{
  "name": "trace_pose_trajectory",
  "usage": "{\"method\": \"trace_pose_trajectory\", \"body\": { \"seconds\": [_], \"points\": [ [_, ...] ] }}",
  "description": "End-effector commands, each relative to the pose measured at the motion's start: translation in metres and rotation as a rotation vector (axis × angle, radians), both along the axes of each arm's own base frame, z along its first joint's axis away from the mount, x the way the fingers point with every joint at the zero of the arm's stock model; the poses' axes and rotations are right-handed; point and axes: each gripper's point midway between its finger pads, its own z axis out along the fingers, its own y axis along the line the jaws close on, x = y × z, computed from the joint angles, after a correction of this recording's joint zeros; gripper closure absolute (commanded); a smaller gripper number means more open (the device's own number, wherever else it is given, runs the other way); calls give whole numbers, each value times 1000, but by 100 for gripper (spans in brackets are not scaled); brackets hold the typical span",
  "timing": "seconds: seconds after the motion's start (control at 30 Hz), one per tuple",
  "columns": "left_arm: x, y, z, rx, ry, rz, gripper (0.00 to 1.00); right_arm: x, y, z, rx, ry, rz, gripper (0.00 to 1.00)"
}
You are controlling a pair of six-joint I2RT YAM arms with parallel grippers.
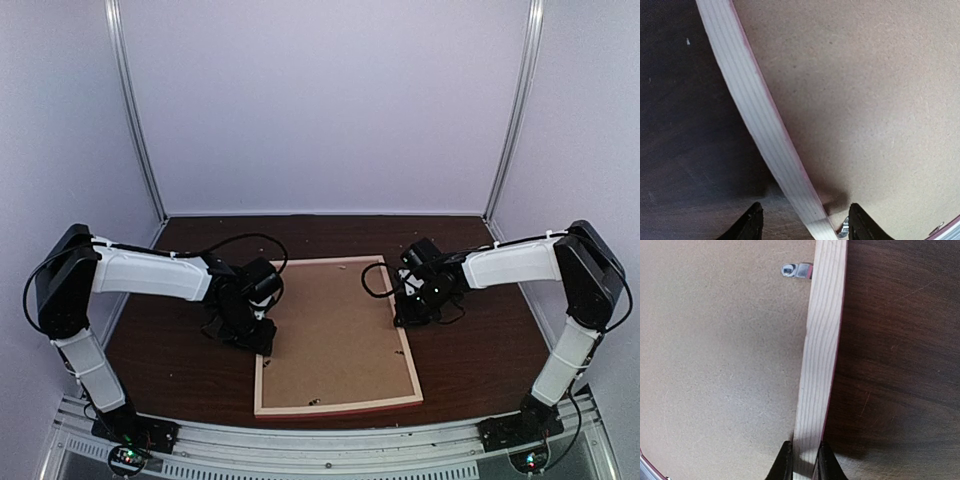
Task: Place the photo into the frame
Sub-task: Press the fastener onto the backboard.
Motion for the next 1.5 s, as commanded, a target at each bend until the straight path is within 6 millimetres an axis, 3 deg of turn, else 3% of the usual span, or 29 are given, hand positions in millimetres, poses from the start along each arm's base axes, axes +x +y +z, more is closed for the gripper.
{"method": "trace_pose_trajectory", "body": {
  "seconds": [0.0,0.33,0.73,1.03,1.47],
  "points": [
    [5,9,3,58,-17,-18,41,-28,-22,-43,-109,110,33,97],
    [-7,20,-7,89,21,-11,42,-28,-21,-44,-109,111,37,97],
    [-18,10,-15,100,81,-49,42,-28,-20,-46,-102,111,35,97],
    [-38,5,-14,66,133,-47,42,-29,-21,-48,-101,115,32,97],
    [-47,2,-12,55,140,-48,42,-30,-21,-49,-99,115,31,97]
  ]
}}
